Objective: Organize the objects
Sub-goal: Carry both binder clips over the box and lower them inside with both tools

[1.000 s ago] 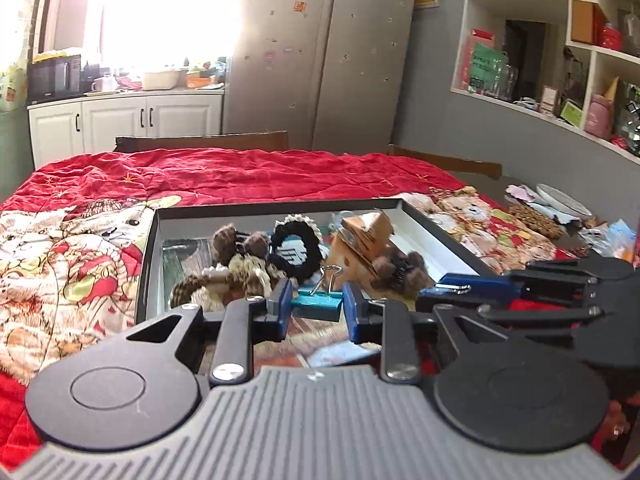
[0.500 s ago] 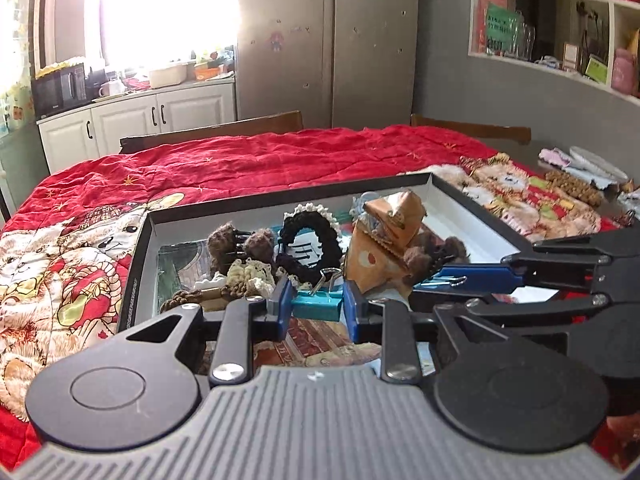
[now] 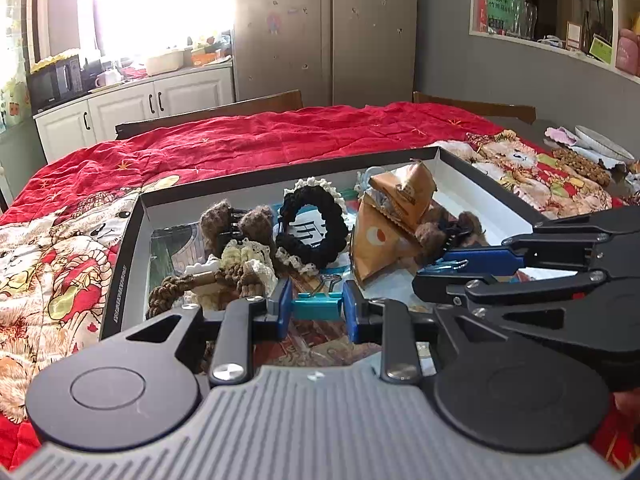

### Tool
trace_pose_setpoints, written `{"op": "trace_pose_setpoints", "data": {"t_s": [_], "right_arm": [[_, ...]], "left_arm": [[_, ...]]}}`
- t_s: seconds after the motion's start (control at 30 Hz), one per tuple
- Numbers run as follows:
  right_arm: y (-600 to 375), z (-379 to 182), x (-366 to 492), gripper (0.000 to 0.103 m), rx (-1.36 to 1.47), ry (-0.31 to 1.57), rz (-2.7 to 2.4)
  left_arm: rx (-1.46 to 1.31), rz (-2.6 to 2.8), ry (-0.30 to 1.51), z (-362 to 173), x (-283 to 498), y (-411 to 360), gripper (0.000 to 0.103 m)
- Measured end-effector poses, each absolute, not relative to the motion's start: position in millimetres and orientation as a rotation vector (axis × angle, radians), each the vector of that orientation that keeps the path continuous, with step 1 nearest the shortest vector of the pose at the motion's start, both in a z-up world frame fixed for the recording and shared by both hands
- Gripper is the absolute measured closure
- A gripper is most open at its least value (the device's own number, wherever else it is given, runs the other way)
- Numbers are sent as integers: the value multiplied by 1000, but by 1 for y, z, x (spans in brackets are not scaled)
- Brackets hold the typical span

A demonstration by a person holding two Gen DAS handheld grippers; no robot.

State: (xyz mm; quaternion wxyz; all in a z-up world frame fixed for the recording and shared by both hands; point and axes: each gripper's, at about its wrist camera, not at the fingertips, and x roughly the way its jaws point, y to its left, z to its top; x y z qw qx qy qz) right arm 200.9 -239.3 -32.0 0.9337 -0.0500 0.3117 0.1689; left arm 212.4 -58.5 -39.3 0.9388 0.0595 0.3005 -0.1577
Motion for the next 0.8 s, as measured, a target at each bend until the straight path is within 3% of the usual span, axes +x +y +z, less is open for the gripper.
{"op": "trace_pose_setpoints", "data": {"t_s": [0.5, 0.8], "right_arm": [[-238, -35, 208, 79, -110, 664, 367], [-240, -34, 208, 78, -106, 660, 367]], "left_arm": [[126, -324, 634, -44, 215, -59, 72], [111, -331, 635, -42, 214, -57, 66]]}}
